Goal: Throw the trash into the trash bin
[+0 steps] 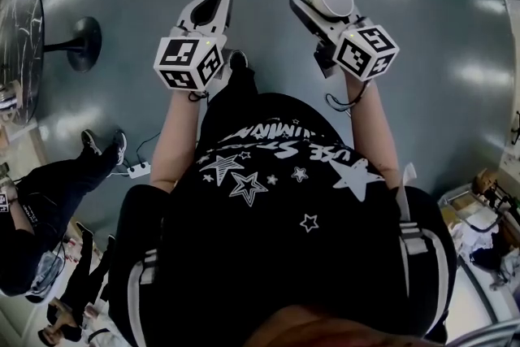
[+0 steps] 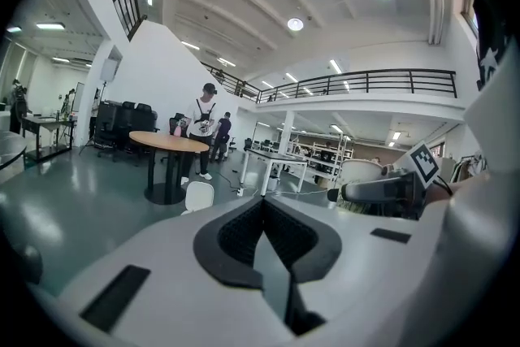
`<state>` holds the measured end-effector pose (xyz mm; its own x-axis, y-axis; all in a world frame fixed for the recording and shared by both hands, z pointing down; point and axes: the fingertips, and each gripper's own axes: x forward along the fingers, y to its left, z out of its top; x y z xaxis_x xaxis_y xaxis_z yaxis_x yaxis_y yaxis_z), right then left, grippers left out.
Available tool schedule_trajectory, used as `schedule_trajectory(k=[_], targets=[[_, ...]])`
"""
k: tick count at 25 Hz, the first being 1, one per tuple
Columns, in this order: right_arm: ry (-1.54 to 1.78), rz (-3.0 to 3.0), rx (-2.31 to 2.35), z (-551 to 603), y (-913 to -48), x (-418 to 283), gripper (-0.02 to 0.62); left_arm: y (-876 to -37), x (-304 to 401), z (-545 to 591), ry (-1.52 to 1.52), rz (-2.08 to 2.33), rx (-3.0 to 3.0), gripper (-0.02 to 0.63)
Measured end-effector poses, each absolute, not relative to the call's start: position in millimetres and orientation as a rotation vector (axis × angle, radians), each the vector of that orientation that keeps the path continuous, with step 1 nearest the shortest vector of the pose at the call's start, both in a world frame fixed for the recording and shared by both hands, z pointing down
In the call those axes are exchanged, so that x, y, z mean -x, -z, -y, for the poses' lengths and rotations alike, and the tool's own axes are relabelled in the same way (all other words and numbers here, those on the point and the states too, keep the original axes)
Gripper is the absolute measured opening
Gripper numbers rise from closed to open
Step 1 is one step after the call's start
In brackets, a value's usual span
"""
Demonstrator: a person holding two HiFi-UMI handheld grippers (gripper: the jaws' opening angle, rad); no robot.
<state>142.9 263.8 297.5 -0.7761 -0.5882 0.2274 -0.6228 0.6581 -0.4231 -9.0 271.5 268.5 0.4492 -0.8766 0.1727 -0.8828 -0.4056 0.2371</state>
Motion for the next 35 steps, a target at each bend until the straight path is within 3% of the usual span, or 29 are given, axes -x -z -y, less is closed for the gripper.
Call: schedule_trajectory(k=[25, 35], targets=[[-0.730, 2.714, -1.069, -154.6, -303.4, -22.7, 0.322, -263.5, 110.8, -151.2, 0.039, 1.421, -2.437, 0.011], [-0.686, 2.713, -1.104, -116.6, -304.8, -31.2, 0.322, -267.9, 119.3, -114.6, 0.025, 1.466, -2.426, 0.011]])
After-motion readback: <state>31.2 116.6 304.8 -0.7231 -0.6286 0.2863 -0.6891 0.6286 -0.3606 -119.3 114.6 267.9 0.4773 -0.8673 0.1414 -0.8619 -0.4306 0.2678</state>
